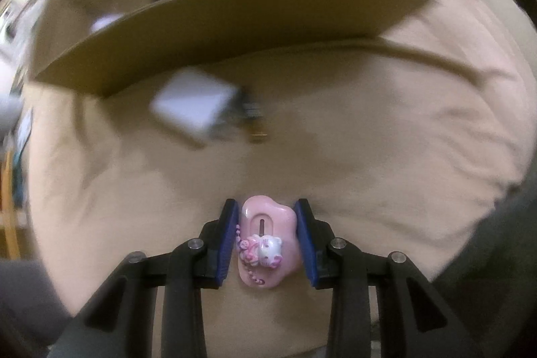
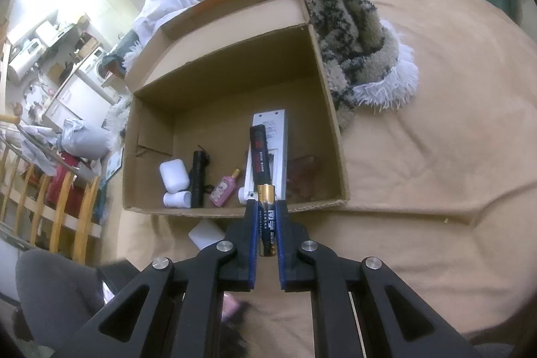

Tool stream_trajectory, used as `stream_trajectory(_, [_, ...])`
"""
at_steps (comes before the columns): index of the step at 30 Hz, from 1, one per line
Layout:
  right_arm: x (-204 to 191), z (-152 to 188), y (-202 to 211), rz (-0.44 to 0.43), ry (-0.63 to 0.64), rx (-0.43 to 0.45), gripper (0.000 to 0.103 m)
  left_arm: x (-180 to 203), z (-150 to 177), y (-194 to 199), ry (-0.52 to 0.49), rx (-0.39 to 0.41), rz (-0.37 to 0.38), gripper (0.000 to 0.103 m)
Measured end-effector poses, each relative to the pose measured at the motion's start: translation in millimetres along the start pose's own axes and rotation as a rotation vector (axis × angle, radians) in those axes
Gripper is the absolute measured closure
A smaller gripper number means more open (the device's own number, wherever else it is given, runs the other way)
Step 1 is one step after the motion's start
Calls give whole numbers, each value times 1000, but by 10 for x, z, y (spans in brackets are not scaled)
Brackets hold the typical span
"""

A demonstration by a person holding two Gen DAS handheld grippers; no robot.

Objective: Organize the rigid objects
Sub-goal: 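Carry the keychain into the box with the left gripper while the right gripper carries the battery in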

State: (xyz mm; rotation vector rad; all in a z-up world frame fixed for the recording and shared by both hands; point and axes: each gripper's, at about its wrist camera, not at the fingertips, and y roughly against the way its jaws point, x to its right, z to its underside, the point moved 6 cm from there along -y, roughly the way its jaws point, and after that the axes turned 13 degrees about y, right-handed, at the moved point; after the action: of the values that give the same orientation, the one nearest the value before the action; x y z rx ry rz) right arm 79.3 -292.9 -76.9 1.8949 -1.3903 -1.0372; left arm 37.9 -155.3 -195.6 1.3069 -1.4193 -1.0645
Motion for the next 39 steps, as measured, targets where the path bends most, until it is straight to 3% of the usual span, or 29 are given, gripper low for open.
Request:
stream_trajectory(9, [-27,5,-47,16,10,-19,92,-766,-366,6,198,-29,-48,71])
stream_trajectory(14, [-75,-16,-53,17,17,-12,92,-972,-646,285,248,35,-31,71])
stream_trajectory(23, [-190,-156,-38,6,53,26,92,-1077,-1043,1203,203,259,-1,71])
stream_trajectory(27, [-150,-260,-80,23,68,34,92,-934,-1147,1234,186,315,-4,71])
stream_trajectory(39, [-101,-663,-526,64,125,12,92,-709,-1591,971,142,327,-24,71])
